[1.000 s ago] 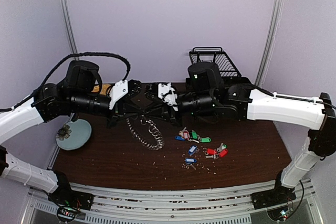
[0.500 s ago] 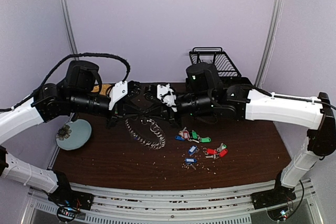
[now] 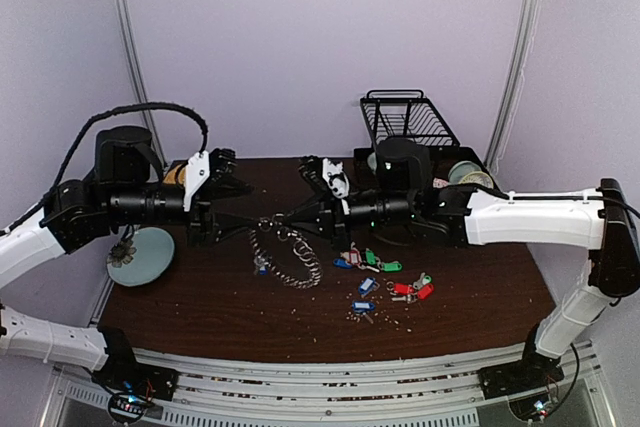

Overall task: Put the keys on the keyring
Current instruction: Adjust the keyring on the key storage ring.

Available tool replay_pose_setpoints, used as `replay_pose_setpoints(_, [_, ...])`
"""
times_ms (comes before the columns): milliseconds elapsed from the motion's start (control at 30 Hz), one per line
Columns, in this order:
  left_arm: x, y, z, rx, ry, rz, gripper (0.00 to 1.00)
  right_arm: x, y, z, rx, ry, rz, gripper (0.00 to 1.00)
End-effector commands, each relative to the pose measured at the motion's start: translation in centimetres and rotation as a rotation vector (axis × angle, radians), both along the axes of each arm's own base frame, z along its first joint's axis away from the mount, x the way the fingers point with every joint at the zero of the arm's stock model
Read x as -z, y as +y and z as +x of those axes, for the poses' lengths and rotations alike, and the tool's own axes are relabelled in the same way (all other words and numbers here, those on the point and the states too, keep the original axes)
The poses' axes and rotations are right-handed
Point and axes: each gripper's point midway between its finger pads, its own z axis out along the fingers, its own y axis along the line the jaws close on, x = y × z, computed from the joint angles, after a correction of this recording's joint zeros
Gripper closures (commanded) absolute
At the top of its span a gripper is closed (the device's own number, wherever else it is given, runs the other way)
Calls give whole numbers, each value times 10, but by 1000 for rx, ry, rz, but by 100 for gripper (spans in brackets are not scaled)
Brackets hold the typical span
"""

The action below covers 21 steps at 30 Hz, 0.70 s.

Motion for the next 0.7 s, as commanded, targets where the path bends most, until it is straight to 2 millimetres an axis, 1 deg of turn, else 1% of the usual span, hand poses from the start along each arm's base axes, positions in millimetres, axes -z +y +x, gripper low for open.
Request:
replay_pose_setpoints(0, [6,-3,3,38,-2,-29,40,-75,-13,-30,-112,4,261,100])
replay_pose_setpoints(133, [22,-11,9,61,-2,12,39,-75,-12,-43,-154,-1,265,100])
replay_pose_setpoints(200, [25,-15,7,93,-8,21,43,-77,-12,-51,-185,-8,271,100])
replay_pose_setpoints(267, [25,-19,-1,154,-5,14,49,-80,-15,-56,-203,-22,289,100])
replay_pose_setpoints(333, [21,-23,-9,206,-8,-11,60,-82,-16,-60,-212,-35,298,100])
replay_pose_setpoints(400, [17,-27,-15,252,-1,-31,80,-81,-16,-62,-220,-47,303,100])
replay_pose_setpoints(467, [15,-30,-27,327,18,-49,99,-83,-18,-64,-222,-60,330,100])
replay_pose_setpoints(567, [18,-33,-37,394,47,-68,100,-97,-22,-71,-250,-80,415,100])
replay_pose_setpoints(667, [17,-37,-43,436,73,-101,100,-105,-20,-78,-286,-77,470,100])
